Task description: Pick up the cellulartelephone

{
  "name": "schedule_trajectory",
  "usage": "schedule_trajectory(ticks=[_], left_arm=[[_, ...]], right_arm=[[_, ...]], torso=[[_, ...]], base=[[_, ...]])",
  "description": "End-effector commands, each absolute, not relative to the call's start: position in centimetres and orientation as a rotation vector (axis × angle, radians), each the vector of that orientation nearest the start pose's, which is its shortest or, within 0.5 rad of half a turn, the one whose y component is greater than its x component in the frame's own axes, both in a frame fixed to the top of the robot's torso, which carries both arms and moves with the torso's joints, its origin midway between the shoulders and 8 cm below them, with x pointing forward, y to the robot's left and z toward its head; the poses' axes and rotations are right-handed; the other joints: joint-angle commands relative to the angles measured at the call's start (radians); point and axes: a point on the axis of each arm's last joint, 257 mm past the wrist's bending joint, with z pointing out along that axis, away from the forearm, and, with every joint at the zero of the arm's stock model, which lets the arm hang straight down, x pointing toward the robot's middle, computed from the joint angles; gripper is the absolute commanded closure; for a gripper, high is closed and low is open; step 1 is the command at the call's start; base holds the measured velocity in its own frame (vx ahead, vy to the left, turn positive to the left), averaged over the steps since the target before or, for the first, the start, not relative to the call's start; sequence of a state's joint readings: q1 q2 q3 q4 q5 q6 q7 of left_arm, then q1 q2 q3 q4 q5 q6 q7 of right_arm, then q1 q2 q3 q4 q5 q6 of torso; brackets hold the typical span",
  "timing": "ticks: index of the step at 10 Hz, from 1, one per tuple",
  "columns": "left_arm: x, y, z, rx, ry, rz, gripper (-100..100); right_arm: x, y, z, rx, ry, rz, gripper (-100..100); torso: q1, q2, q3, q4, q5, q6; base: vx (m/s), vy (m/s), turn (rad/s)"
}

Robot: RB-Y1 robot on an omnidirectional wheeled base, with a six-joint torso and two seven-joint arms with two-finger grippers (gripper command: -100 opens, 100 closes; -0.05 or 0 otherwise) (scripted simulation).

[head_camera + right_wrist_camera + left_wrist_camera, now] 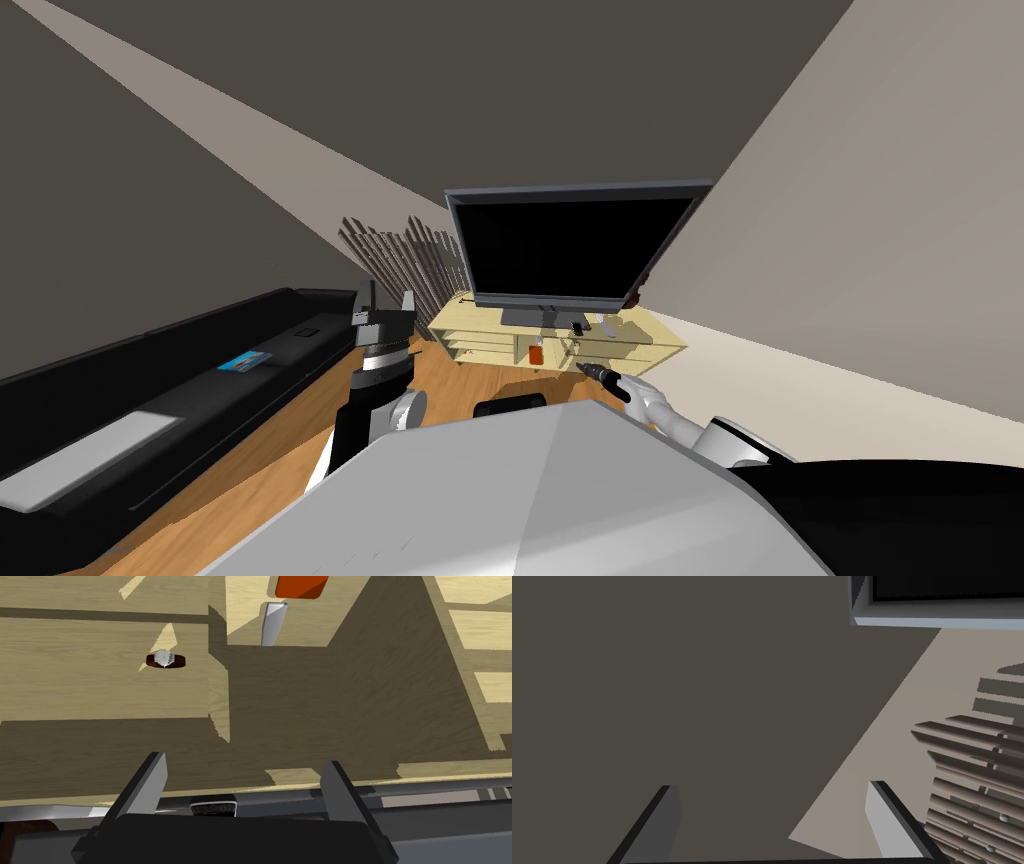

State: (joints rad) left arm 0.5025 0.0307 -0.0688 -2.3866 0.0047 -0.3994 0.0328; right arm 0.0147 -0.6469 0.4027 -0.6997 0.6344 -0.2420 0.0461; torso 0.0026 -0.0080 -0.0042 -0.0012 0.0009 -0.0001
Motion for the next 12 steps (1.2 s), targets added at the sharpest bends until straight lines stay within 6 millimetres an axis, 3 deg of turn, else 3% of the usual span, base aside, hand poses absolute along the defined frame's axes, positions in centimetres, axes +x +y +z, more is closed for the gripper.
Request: schedule_trajectory(ticks=[1, 3, 5, 6, 8, 11, 12], left_arm=[[34.1, 25.2, 5.1, -0.659, 0.626, -1.407, 0], [34.1, 25.2, 5.1, -0.659, 0.626, -1.407, 0], [34.1, 25.2, 5.1, -0.659, 0.626, -1.407, 0], [34.1, 25.2, 5.1, -0.659, 0.626, -1.407, 0], [34.1, 25.2, 5.1, -0.659, 0.626, -1.407, 0], [34.1, 25.2, 5.1, -0.659, 0.626, -1.407, 0], [34.1, 25.2, 5.1, -0.659, 0.627, -1.407, 0]], right_arm=[[31.4, -48.7, -55.1, 0.226, 2.442, 0.003, -100], [30.9, -52.7, -54.4, 0.207, 2.463, -0.104, -100], [30.9, -52.7, -54.4, 0.207, 2.463, -0.104, -100], [30.9, -55.8, -53.3, 0.191, 2.470, -0.188, -100], [30.9, -55.8, -53.3, 0.191, 2.470, -0.188, -100], [32.3, -58.9, -51.2, 0.168, 2.449, -0.268, -100], [31.9, -58.2, -51.9, 0.180, 2.456, -0.252, -100]], torso=[[0.000, 0.000, 0.000, 0.000, 0.000, 0.000], [0.000, 0.001, 0.000, 0.000, 0.000, 0.000], [-0.002, 0.000, 0.000, 0.000, 0.000, 0.001], [-0.002, 0.004, 0.002, 0.000, -0.001, 0.001], [-0.002, 0.001, 0.000, 0.000, -0.001, 0.000], [-0.003, 0.000, 0.000, 0.000, -0.001, 0.000], [-0.003, -0.004, -0.002, -0.001, -0.001, 0.000]], base=[[0.105, 0.038, 0.034], [0.127, 0.041, 0.110], [0.083, 0.000, 0.014], [0.098, 0.002, 0.177], [0.105, 0.002, 0.046], [0.145, -0.006, 0.119], [0.103, -0.004, 0.034]])
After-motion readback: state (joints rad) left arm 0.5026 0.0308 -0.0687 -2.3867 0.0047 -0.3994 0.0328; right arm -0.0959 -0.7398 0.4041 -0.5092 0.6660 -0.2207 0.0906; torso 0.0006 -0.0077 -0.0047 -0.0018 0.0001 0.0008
